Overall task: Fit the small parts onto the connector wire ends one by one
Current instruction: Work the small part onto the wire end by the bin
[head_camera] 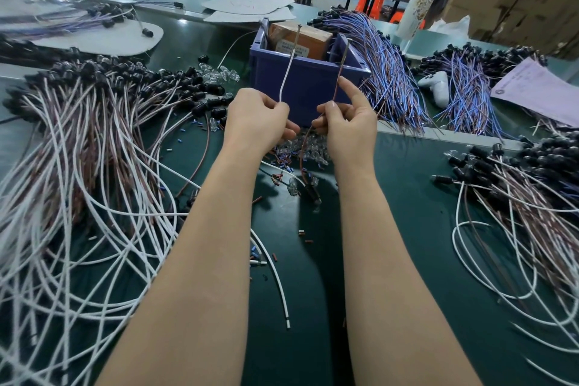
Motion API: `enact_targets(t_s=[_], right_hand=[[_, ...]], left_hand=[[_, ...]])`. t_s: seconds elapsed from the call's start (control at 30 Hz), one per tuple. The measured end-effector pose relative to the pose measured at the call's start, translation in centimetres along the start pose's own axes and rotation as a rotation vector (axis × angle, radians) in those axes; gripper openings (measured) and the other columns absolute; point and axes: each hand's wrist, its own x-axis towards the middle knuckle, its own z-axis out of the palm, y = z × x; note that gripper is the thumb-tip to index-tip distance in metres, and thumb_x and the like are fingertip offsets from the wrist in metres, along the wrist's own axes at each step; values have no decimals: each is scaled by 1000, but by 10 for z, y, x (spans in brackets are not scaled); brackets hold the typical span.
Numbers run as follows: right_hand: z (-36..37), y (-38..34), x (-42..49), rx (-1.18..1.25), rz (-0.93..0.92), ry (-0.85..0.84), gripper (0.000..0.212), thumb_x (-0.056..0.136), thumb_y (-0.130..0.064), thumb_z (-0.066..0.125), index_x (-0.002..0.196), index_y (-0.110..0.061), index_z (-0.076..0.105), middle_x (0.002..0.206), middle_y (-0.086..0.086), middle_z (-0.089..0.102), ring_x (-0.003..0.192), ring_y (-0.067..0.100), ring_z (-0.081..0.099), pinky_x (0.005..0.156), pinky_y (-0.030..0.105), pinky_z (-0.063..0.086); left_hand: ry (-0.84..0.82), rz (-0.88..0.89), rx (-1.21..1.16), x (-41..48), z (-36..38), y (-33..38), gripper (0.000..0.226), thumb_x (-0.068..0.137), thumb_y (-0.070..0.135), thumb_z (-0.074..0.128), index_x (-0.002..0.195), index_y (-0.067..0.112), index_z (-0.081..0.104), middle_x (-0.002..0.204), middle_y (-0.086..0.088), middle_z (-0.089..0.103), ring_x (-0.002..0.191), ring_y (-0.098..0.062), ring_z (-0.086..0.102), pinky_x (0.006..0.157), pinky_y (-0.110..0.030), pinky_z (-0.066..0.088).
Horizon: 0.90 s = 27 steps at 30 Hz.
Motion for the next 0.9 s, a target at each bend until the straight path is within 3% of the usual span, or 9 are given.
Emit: enact_targets(t_s=[0.33,0.47,0.53,0.67,0.73,0.8,0.83,0.9], right_hand=[[0,-1,-1,3,3,-6,41,94,0,46,132,-16,51,77,3,63,52,4,58,72,28,53],[-1,-1,-1,1,6,-10,38,95,-1,46,129,-17,52,77,3,63,52,3,58,69,25,52],[-2,-2,-2,-1,19,-18,28,95,-2,47,117,-17,53,76,3,63,51,4,58,66,25,53],[-5,-11,-6,39,145,-237,9,95,0,48,102,-3,54,78,10,65,54,9,61,58,22,55],[-7,-17,-7,-116,165,-375,11,94,-1,51,101,-2,60,84,14,67,62,14,64,65,26,58],[-13,-27,-7,-482,119,-440,8,92,-12,58,96,-10,64,89,11,69,73,18,65,77,34,58],[-18,-33,-7,-660,112,-481,8,90,-21,63,90,-13,65,88,8,69,75,18,64,79,36,57],[-29,-45,-12,-919,154,-631,22,84,-36,70,82,-15,64,78,2,68,64,12,61,67,30,56]], left_hand=[[-11,2,3,0,0,-1,29,89,4,47,64,8,60,61,-5,70,45,-4,60,55,-21,50],[-1,6,8,0,0,-1,26,90,5,47,67,9,60,58,-2,69,45,-3,60,57,-23,52],[-2,9,13,0,-1,-1,22,89,6,47,71,10,60,59,-1,69,47,-4,61,61,-27,54],[97,75,120,3,-7,0,15,85,12,51,93,9,65,89,-6,71,83,-23,68,82,-36,55],[228,140,151,3,-12,3,21,86,13,54,106,9,60,100,-3,65,91,-20,63,83,-24,47],[327,222,170,1,-18,10,22,88,16,56,109,10,57,99,0,60,90,-14,55,74,-14,36],[321,253,167,0,-20,14,19,88,16,56,106,11,58,94,1,60,87,-13,55,73,-14,36],[216,290,167,-5,-19,23,8,87,17,57,93,13,62,82,2,62,80,-15,60,75,-22,44]])
